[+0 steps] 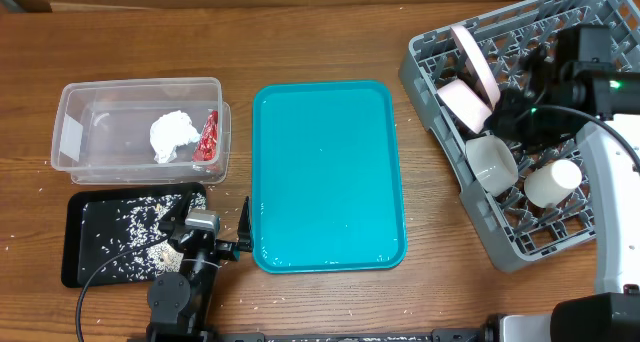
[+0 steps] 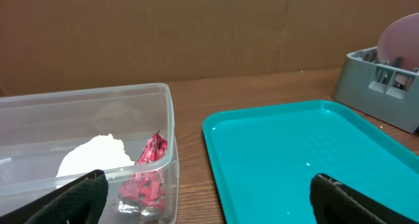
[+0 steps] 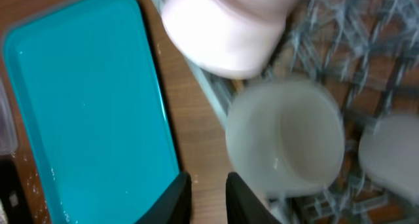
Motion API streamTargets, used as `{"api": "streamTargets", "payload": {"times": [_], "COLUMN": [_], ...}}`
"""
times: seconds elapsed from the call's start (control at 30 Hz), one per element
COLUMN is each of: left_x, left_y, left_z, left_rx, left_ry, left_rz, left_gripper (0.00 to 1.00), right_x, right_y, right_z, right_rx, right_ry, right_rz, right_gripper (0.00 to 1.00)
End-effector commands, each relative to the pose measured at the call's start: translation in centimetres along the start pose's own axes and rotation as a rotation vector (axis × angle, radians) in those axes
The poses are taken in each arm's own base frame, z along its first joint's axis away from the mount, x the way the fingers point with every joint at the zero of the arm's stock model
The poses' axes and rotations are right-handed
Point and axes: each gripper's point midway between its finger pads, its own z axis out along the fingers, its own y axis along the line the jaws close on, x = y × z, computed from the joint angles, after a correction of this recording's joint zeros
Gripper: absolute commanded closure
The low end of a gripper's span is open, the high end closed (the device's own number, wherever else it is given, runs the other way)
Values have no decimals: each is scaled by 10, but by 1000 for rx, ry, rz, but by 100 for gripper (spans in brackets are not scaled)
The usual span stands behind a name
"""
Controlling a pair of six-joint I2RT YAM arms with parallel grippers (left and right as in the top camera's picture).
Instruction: Sort waste into correct bins and load items into the dishwasher
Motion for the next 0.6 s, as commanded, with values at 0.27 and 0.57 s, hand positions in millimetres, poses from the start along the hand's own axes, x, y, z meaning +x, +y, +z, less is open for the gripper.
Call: {"api": "streamTargets", "payload": {"times": [0.27, 0.57], "left_x": [0, 0], "left_y": [3, 3], "left_z": [0, 0], "left_rx": [-14, -14], "left_ry": [-6, -6], "left_rz": [12, 12], "left_gripper": [0, 0], "right_x": [48, 94], "right_y": [-53, -74], "right_z": [-12, 52], "right_rx": [368, 419], "right_ry": [138, 283], "right_rz": [202, 143], "right_gripper": [73, 54]}}
